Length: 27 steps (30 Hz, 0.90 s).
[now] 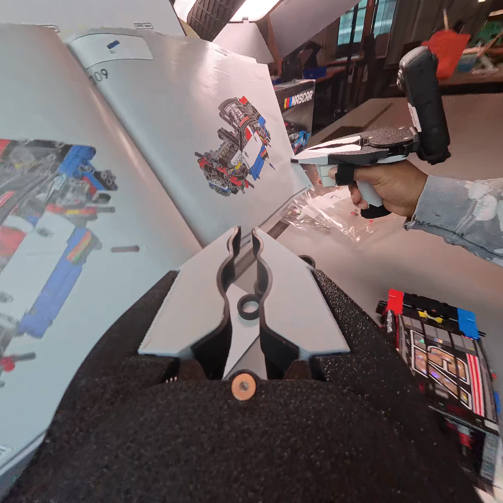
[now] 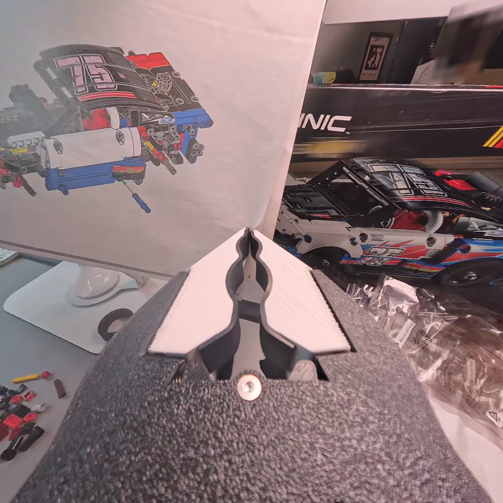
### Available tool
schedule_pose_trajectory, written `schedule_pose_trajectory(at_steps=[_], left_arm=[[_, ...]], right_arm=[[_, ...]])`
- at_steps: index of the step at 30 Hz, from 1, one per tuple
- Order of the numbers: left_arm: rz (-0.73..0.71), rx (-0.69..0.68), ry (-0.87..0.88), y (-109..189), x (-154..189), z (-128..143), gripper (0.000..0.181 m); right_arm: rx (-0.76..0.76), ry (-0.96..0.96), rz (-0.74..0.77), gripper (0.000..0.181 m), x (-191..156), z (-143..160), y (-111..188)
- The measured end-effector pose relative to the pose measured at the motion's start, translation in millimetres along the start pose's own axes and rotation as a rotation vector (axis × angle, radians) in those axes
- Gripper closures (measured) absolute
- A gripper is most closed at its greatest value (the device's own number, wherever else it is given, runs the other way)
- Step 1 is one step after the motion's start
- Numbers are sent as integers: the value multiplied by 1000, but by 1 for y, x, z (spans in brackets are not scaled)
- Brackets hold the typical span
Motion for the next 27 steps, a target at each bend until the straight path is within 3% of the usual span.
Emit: schedule_pose_trajectory(at_steps=[5, 8, 13, 16, 18, 23, 27], left_arm=[[-138, -259, -220, -56, -6, -1, 180], [-221, -329, -324, -72, -15, 4, 181], [-267, -314, -368, -77, -17, 1, 181], [-287, -255, -342, -76, -18, -1, 181], [-295, -203, -289, -75, -20, -4, 181], [-268, -173, -212, -73, -25, -6, 181], [-243, -156, -212, -69, -28, -5, 181]], right_arm=[[-5, 43, 69, 181, 1, 0, -15], [41, 65, 168, 170, 2, -8, -1], [146, 182, 103, 161, -37, -1, 30], [60, 285, -115, 178, -85, 29, 21], [-16, 325, -168, 175, -106, 44, 9], [4, 348, -123, 175, -118, 22, -11], [62, 344, -137, 180, -119, 17, -1]])
Point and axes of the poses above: each gripper's, where its closed fingertips meet, y back along the fingers, z out of its underside, x = y × z across the jaws, the point moved 4 cm from there along y, back along the fingers, and after that the axes turned 5 degrees about -x, right-handed, at the moved point
